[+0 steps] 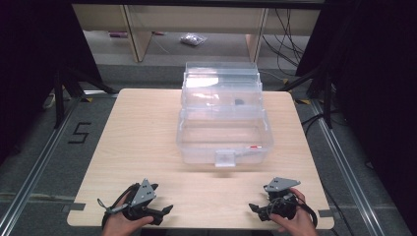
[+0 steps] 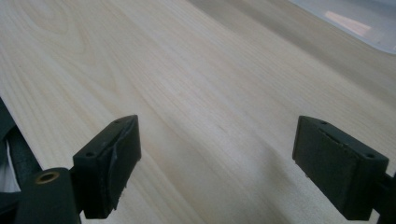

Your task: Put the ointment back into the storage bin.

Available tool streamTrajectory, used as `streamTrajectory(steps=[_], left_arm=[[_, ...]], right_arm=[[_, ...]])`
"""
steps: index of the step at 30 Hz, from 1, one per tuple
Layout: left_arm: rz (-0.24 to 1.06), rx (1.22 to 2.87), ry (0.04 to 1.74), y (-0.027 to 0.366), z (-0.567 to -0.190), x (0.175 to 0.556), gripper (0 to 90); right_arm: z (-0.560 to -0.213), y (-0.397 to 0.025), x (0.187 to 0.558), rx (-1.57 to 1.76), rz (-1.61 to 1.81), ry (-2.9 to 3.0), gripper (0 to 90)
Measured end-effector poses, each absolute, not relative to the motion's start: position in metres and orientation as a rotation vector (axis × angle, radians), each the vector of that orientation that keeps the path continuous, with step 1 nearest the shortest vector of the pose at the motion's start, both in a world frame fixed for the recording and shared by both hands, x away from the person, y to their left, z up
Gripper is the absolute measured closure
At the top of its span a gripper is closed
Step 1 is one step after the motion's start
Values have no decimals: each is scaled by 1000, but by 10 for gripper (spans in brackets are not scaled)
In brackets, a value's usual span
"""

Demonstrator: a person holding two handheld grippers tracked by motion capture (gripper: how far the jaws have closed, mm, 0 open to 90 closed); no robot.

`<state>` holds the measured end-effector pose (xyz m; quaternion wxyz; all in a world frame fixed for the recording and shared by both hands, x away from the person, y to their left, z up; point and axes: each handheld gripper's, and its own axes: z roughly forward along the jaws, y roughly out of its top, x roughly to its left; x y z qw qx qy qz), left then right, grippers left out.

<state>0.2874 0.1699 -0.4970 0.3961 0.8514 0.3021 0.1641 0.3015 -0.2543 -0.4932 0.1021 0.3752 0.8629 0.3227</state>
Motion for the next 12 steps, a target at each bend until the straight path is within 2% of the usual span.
streamTrajectory(steps=[12], left_arm=[[421,2161,765,170,-497,287,151]], right_arm=[[-496,-255,306,1048,952,2545,162]])
